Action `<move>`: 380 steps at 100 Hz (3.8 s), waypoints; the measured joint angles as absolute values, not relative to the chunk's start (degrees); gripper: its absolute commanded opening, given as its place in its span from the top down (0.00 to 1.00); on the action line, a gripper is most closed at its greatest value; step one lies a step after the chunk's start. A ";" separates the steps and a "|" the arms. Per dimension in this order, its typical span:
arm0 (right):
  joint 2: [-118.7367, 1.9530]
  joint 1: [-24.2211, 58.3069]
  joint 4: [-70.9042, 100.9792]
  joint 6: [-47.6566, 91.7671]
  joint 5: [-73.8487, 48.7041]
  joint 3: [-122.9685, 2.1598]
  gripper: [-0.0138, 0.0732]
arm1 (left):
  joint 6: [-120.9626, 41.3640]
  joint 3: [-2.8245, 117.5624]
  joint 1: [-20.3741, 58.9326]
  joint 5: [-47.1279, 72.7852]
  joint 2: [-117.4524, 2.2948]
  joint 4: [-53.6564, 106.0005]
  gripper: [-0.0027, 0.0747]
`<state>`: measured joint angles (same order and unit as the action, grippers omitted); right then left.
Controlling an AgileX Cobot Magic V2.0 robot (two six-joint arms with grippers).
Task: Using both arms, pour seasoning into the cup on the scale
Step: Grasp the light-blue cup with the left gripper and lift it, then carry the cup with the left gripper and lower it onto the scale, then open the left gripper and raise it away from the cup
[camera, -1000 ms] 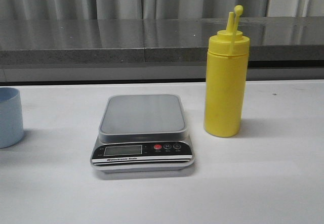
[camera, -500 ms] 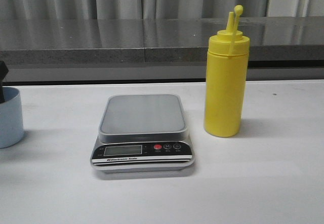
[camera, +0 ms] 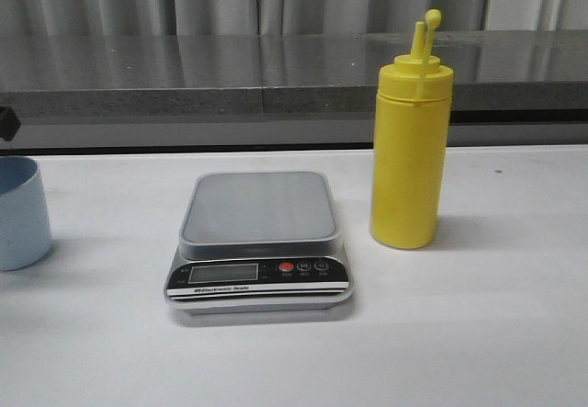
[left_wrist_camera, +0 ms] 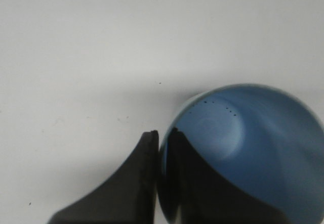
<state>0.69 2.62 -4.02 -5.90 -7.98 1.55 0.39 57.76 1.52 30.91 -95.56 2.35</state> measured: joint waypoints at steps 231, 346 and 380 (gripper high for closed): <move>0.69 2.62 -4.02 -5.90 -7.98 1.55 0.92 | -6.63 97.43 25.75 53.67 -115.17 9.64 0.99; 0.69 2.62 -4.02 -5.90 -7.98 1.55 0.92 | -6.63 101.45 25.75 58.34 -115.91 9.32 0.25; 0.69 2.62 -4.02 -5.90 -7.98 1.55 0.92 | -6.63 101.45 22.40 57.68 -109.85 9.68 0.25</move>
<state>0.69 2.62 -4.02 -5.90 -7.98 1.55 -6.63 101.45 22.40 57.68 -109.85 9.68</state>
